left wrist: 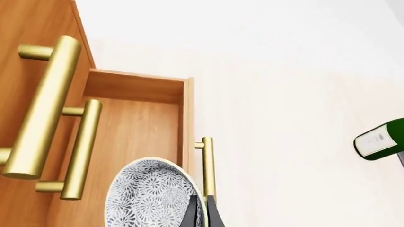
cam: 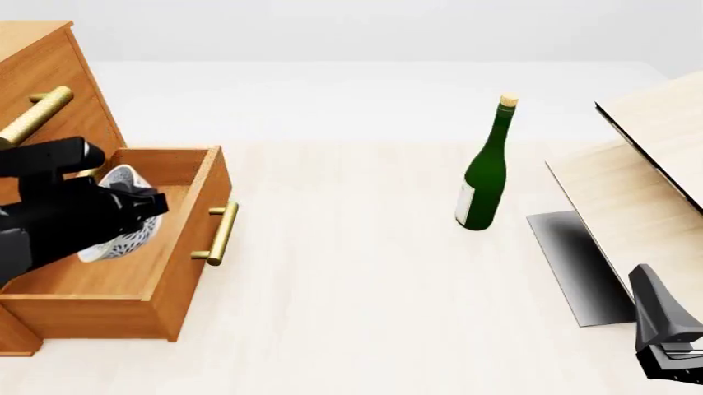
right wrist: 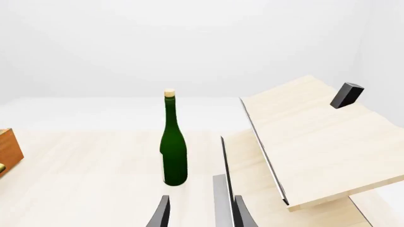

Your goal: Put the bowl in the bottom drawer of the cabinet.

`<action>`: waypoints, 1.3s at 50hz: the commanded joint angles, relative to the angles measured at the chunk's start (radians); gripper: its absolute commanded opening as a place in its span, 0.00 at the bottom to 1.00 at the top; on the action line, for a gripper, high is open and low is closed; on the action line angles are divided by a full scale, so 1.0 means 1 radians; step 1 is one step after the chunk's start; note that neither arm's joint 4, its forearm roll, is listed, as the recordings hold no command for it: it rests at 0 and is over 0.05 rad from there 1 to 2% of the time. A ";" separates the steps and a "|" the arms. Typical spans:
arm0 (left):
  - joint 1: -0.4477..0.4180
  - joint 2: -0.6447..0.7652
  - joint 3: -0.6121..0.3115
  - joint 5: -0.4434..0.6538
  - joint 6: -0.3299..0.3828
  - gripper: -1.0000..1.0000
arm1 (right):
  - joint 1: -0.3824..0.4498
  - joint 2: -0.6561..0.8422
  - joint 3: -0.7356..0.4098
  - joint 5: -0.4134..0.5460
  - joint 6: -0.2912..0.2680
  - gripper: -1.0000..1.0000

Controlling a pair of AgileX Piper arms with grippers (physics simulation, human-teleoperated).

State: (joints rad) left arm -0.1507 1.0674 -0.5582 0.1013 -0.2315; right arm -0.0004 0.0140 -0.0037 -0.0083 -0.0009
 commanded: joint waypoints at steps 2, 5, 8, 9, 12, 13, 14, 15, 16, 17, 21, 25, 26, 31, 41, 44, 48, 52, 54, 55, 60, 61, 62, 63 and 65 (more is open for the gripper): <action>0.014 -0.005 0.009 -0.003 0.005 0.00 | 0.000 0.000 0.000 0.000 0.000 1.00; 0.019 0.005 0.015 -0.013 0.003 0.00 | 0.000 0.000 0.000 0.000 0.000 1.00; 0.021 0.015 0.022 -0.025 -0.006 0.00 | 0.000 0.000 0.000 0.000 0.000 1.00; 0.019 0.017 0.025 -0.028 -0.009 0.00 | 0.000 0.000 0.000 0.000 0.000 1.00; 0.021 0.023 0.025 -0.031 -0.014 0.00 | 0.000 0.000 0.000 0.000 0.000 1.00; 0.025 0.029 0.021 -0.034 -0.012 0.00 | 0.000 0.000 0.000 0.000 0.000 1.00; 0.024 0.034 0.019 -0.035 -0.013 0.00 | 0.000 0.000 0.000 0.000 0.000 1.00; 0.024 0.040 0.018 -0.039 -0.013 0.00 | 0.000 0.000 0.000 0.000 0.000 1.00; 0.024 0.046 0.017 -0.042 -0.013 0.00 | 0.000 0.000 0.000 0.000 0.000 1.00; 0.025 0.056 0.015 -0.047 -0.013 0.00 | 0.000 0.000 0.000 0.000 0.000 1.00; 0.030 0.077 0.012 -0.057 -0.009 0.00 | 0.000 0.000 0.000 0.000 0.000 1.00; 0.038 0.096 0.009 -0.064 -0.003 0.00 | 0.000 0.000 0.000 0.000 0.001 1.00; 0.039 0.100 0.006 -0.063 -0.002 0.00 | 0.000 0.000 0.000 0.000 0.000 1.00; 0.056 0.122 -0.012 -0.060 0.012 0.00 | 0.000 0.000 0.000 0.000 0.000 1.00; 0.083 0.190 -0.038 -0.083 0.028 0.00 | 0.000 0.000 0.000 0.000 0.001 1.00; 0.082 0.207 -0.045 -0.085 0.035 0.00 | 0.000 0.000 0.000 0.000 -0.001 1.00; 0.090 0.226 -0.059 -0.081 0.046 0.00 | 0.000 0.000 0.000 0.000 0.000 1.00; 0.089 0.244 -0.063 -0.084 0.052 0.00 | 0.000 0.000 0.000 0.000 0.000 1.00; 0.092 0.247 -0.060 -0.086 0.053 0.00 | 0.000 0.000 0.000 0.000 0.000 1.00; 0.096 0.249 -0.059 -0.087 0.056 0.00 | 0.000 0.000 0.000 0.000 0.000 1.00; 0.111 0.233 -0.041 -0.081 0.076 0.00 | 0.000 0.000 0.000 0.000 0.000 1.00; 0.112 0.233 -0.035 -0.084 0.075 0.00 | 0.000 0.000 0.000 0.000 0.000 1.00; 0.114 0.231 -0.028 -0.088 0.075 0.00 | 0.000 0.000 0.000 0.000 0.000 1.00; 0.114 0.231 -0.028 -0.088 0.075 0.00 | 0.000 0.000 0.000 0.000 0.000 1.00; 0.114 0.231 -0.018 -0.095 0.070 0.00 | 0.000 0.000 0.000 0.000 0.000 1.00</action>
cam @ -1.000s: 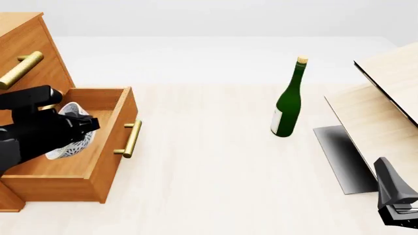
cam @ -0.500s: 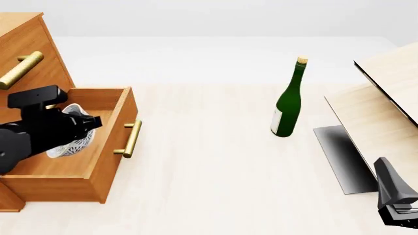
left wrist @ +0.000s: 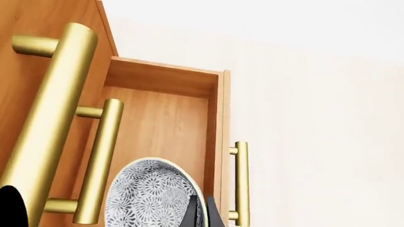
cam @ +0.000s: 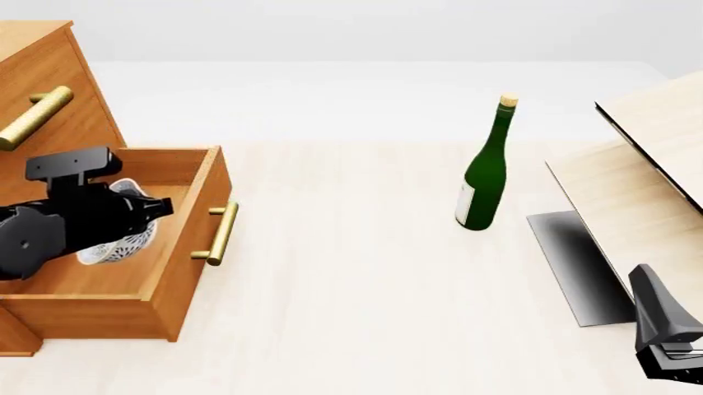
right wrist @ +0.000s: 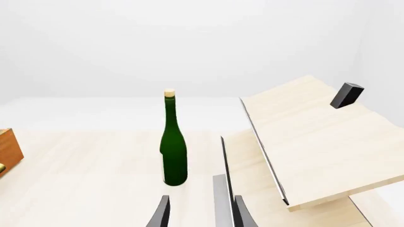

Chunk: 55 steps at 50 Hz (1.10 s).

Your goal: Put the bowl in the bottom drawer of the cabinet.

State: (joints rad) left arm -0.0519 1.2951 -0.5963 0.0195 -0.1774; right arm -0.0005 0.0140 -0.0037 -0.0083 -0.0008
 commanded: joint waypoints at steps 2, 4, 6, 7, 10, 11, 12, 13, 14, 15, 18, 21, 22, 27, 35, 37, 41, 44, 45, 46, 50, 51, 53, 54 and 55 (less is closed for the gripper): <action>0.013 0.005 0.023 -0.016 0.013 0.00 | 0.000 0.000 0.000 0.000 0.000 1.00; 0.012 -0.001 0.025 -0.012 0.010 0.00 | 0.000 0.000 0.000 0.000 0.000 1.00; 0.018 -0.002 0.029 -0.013 0.013 0.00 | 0.000 0.000 0.000 0.000 0.000 1.00; 0.018 -0.003 0.031 -0.013 0.011 0.00 | 0.000 0.000 0.000 0.000 0.000 1.00; 0.021 -0.003 0.033 -0.013 0.011 0.00 | 0.000 0.000 0.000 0.000 0.000 1.00; 0.021 -0.002 0.034 -0.015 0.011 0.00 | 0.000 0.000 0.000 0.000 0.000 1.00; 0.029 -0.001 0.035 -0.014 0.019 0.00 | 0.000 0.000 0.000 0.000 0.000 1.00; 0.029 -0.001 0.037 -0.016 0.016 0.00 | 0.000 0.000 0.000 0.000 0.000 1.00; 0.031 -0.004 0.038 -0.015 0.018 0.00 | 0.000 0.000 0.000 0.000 0.000 1.00; 0.036 -0.009 0.040 -0.012 0.022 0.00 | 0.000 0.000 0.000 0.000 0.000 1.00; 0.052 -0.016 0.044 -0.008 0.038 0.00 | 0.000 0.000 0.000 0.000 0.000 1.00; 0.063 -0.016 0.044 -0.008 0.049 0.00 | 0.000 0.000 0.000 0.000 0.000 1.00; 0.066 -0.014 0.046 -0.008 0.049 0.00 | 0.000 0.000 0.000 0.000 0.000 1.00; 0.069 0.001 0.044 -0.018 0.047 0.00 | 0.000 0.000 0.000 0.000 0.000 1.00; 0.067 0.021 0.040 -0.028 0.049 0.00 | 0.000 0.000 0.000 0.000 0.000 1.00; 0.067 0.021 0.040 -0.028 0.049 0.00 | 0.000 0.000 0.000 0.000 0.000 1.00; 0.067 0.021 0.040 -0.028 0.049 0.00 | 0.000 0.000 0.000 0.000 0.000 1.00; 0.075 0.062 0.012 -0.030 0.066 0.00 | 0.000 0.000 0.000 0.000 0.000 1.00; 0.074 0.065 0.011 -0.030 0.067 0.00 | 0.000 0.000 0.000 0.000 0.000 1.00; 0.080 0.067 0.010 -0.030 0.072 0.00 | 0.000 0.000 0.000 0.000 0.000 1.00; 0.088 0.070 0.006 -0.028 0.088 0.00 | 0.000 0.000 0.000 0.000 0.000 1.00; 0.087 0.071 0.006 -0.029 0.085 0.00 | 0.000 0.000 0.000 0.000 0.000 1.00; 0.091 0.075 0.008 -0.033 0.090 0.00 | 0.000 0.000 0.000 0.000 0.000 1.00; 0.091 0.075 0.008 -0.033 0.090 0.00 | 0.000 0.000 0.000 0.000 0.000 1.00; 0.094 0.078 0.009 -0.036 0.092 0.00 | 0.000 0.000 0.000 0.000 0.000 1.00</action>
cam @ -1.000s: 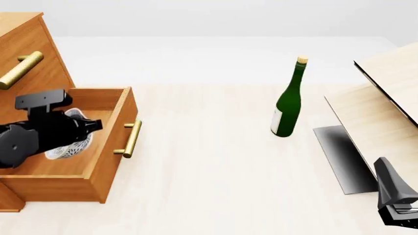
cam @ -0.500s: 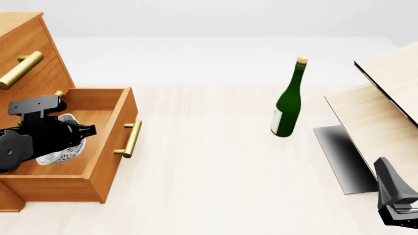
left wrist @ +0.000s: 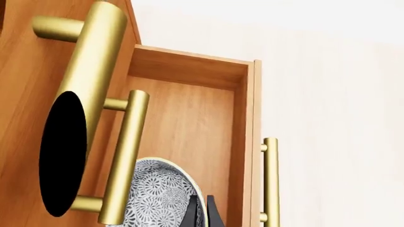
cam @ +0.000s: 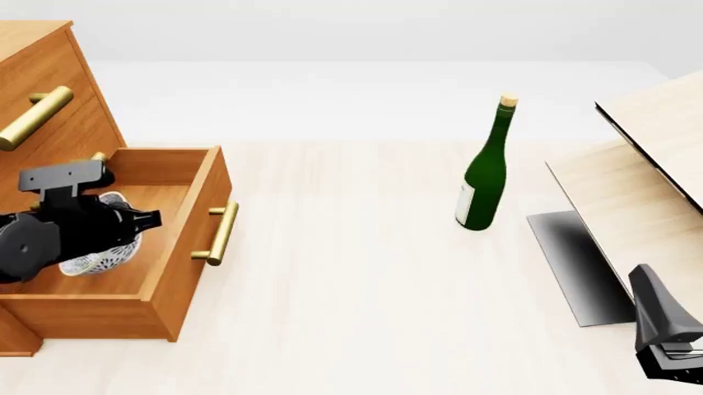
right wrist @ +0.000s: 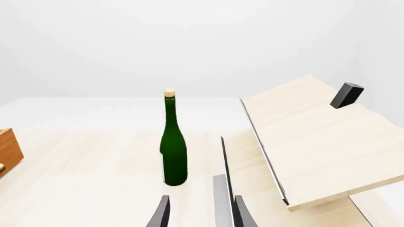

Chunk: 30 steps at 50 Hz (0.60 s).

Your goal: Put the bowl in the bottom drawer of the cabinet.

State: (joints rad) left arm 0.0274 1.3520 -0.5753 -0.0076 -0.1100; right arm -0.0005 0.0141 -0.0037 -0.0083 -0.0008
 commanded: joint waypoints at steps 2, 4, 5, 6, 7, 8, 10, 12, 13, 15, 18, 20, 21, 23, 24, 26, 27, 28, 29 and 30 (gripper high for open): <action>0.023 0.021 -0.011 -0.011 0.033 0.00 | 0.000 0.000 0.000 0.000 0.000 1.00; 0.026 0.023 -0.011 -0.012 0.037 0.00 | 0.000 0.000 0.000 0.000 0.000 1.00; 0.022 0.027 -0.008 -0.017 0.033 0.00 | 0.000 0.000 0.000 0.000 0.000 1.00; 0.022 0.027 -0.008 -0.017 0.033 0.00 | 0.000 0.000 0.000 0.000 0.000 1.00; 0.021 0.034 -0.008 -0.023 0.033 0.00 | 0.000 0.000 0.000 0.000 0.000 1.00; 0.021 0.034 -0.008 -0.023 0.033 0.00 | 0.000 0.000 0.000 0.000 0.000 1.00; 0.017 0.045 -0.009 -0.032 0.027 0.00 | 0.000 0.000 0.000 0.000 0.000 1.00; 0.017 0.048 -0.009 -0.034 0.028 0.00 | 0.000 0.000 0.000 0.000 0.000 1.00; 0.015 0.051 -0.008 -0.037 0.026 0.00 | 0.000 0.000 0.000 0.000 0.000 1.00; 0.011 0.055 -0.009 -0.038 0.022 0.00 | 0.000 0.000 0.000 0.000 0.000 1.00; 0.008 0.055 -0.012 -0.037 0.021 0.00 | 0.000 0.000 0.000 0.000 0.000 1.00; 0.003 0.056 -0.011 -0.039 0.014 0.00 | 0.000 0.000 0.000 0.000 0.000 1.00; 0.004 0.055 -0.011 -0.039 0.011 0.00 | 0.000 0.000 0.000 0.000 0.000 1.00; 0.004 0.055 -0.011 -0.039 0.011 0.00 | 0.000 0.000 0.000 0.000 0.000 1.00; 0.004 0.055 -0.011 -0.039 0.011 0.00 | 0.000 0.000 0.000 0.000 0.000 1.00; 0.004 0.055 -0.011 -0.039 0.011 0.00 | 0.000 0.000 0.000 0.000 0.000 1.00; 0.004 0.055 -0.011 -0.039 0.011 0.00 | 0.000 0.000 0.000 0.000 0.000 1.00; 0.004 0.055 -0.011 -0.039 0.011 0.00 | 0.000 0.000 0.000 0.000 0.000 1.00; 0.004 0.055 -0.011 -0.039 0.011 0.00 | 0.000 0.000 0.000 0.000 0.000 1.00; 0.004 0.055 -0.011 -0.039 0.011 0.00 | 0.000 0.000 0.000 0.000 0.000 1.00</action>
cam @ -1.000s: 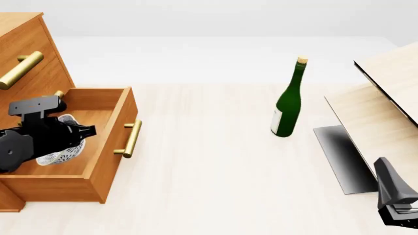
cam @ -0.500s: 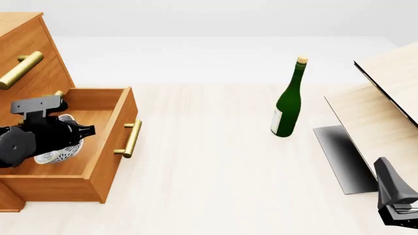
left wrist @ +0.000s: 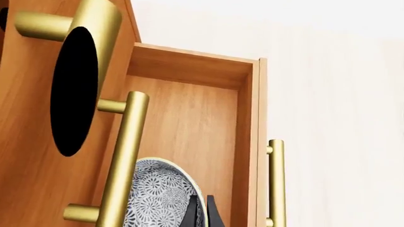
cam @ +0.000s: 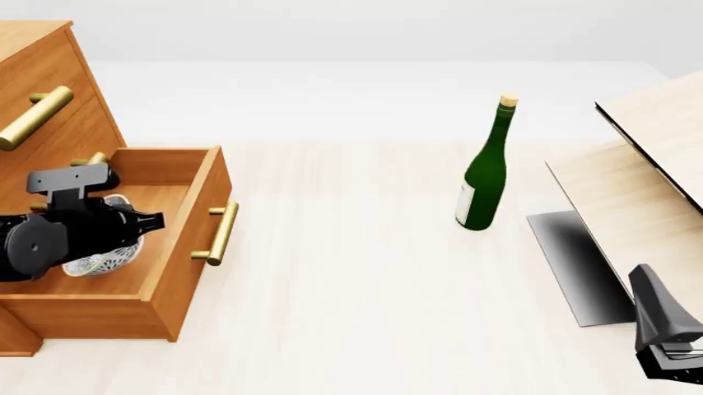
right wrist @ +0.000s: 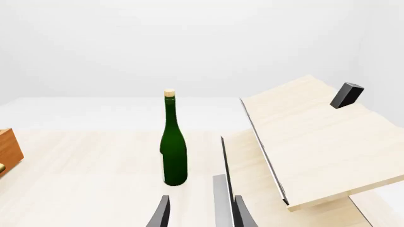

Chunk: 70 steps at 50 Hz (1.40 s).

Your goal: Put the bowl in the bottom drawer of the cabinet.

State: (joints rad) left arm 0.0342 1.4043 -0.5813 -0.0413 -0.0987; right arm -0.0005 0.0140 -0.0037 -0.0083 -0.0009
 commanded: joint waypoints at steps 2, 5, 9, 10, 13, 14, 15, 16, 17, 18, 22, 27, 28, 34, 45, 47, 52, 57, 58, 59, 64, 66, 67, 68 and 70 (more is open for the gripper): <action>-0.003 0.003 -0.005 -0.006 0.000 0.00 | 0.000 0.000 0.000 0.000 0.000 1.00; -0.003 0.003 -0.005 -0.006 0.000 0.00 | 0.000 0.000 0.000 0.000 0.000 1.00; -0.002 -0.025 0.000 -0.006 -0.031 1.00 | 0.000 0.000 0.000 0.000 0.000 1.00; -0.002 -0.025 0.000 -0.006 -0.031 1.00 | 0.000 0.000 0.000 0.000 0.000 1.00; -0.002 -0.025 0.000 -0.006 -0.031 1.00 | 0.000 0.000 0.000 0.000 0.000 1.00; -0.002 -0.025 0.000 -0.006 -0.031 1.00 | 0.000 0.000 0.000 0.000 0.000 1.00; -0.002 -0.025 0.000 -0.006 -0.031 1.00 | 0.000 0.000 0.000 0.000 0.000 1.00; -0.002 -0.025 0.000 -0.006 -0.031 1.00 | 0.000 0.000 0.000 0.000 0.000 1.00; -0.002 -0.025 0.000 -0.006 -0.031 1.00 | 0.000 0.000 0.000 0.000 0.000 1.00; -0.002 -0.025 0.000 -0.006 -0.031 1.00 | 0.000 0.000 0.000 0.000 0.000 1.00; -0.002 -0.025 0.000 -0.006 -0.031 1.00 | 0.000 0.000 0.000 0.000 0.000 1.00; 0.004 -0.037 -0.003 0.003 -0.022 1.00 | 0.000 0.000 0.000 0.000 0.000 1.00; 0.004 -0.037 -0.003 0.003 -0.022 1.00 | 0.000 0.000 0.000 0.000 0.000 1.00; 0.010 -0.065 0.001 0.013 -0.020 1.00 | 0.000 0.000 0.000 0.000 0.000 1.00; -0.011 -0.090 0.001 0.013 -0.037 1.00 | 0.000 0.000 0.000 0.000 0.000 1.00; -0.018 -0.098 0.001 0.014 -0.042 1.00 | 0.000 0.000 0.000 0.000 0.000 1.00; -0.069 -0.176 0.010 -0.005 -0.149 1.00 | 0.000 0.000 0.000 0.000 0.000 1.00; -0.079 -0.171 0.010 -0.026 -0.141 1.00 | 0.000 0.000 0.000 0.000 0.000 1.00; -0.076 -0.175 0.008 -0.026 -0.140 1.00 | 0.000 0.000 0.000 0.000 0.000 1.00; -0.083 -0.176 0.007 -0.028 -0.145 1.00 | 0.000 0.000 0.000 0.000 0.000 1.00; -0.107 -0.178 0.008 -0.032 -0.164 1.00 | 0.000 0.000 0.000 0.000 0.000 1.00; -0.119 -0.180 0.014 -0.044 -0.178 1.00 | 0.000 0.000 0.000 0.000 0.000 1.00; -0.119 -0.184 0.014 -0.045 -0.180 1.00 | 0.000 0.000 0.000 0.000 0.000 1.00; -0.123 -0.186 0.015 -0.046 -0.179 1.00 | 0.000 0.000 0.000 0.000 0.000 1.00; -0.129 -0.190 0.015 -0.043 -0.181 1.00 | 0.000 0.000 0.000 0.000 0.000 1.00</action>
State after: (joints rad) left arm -0.0596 1.2349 -0.5720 -0.0694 -0.2479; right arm -0.0005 0.0140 -0.0037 -0.0083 -0.0008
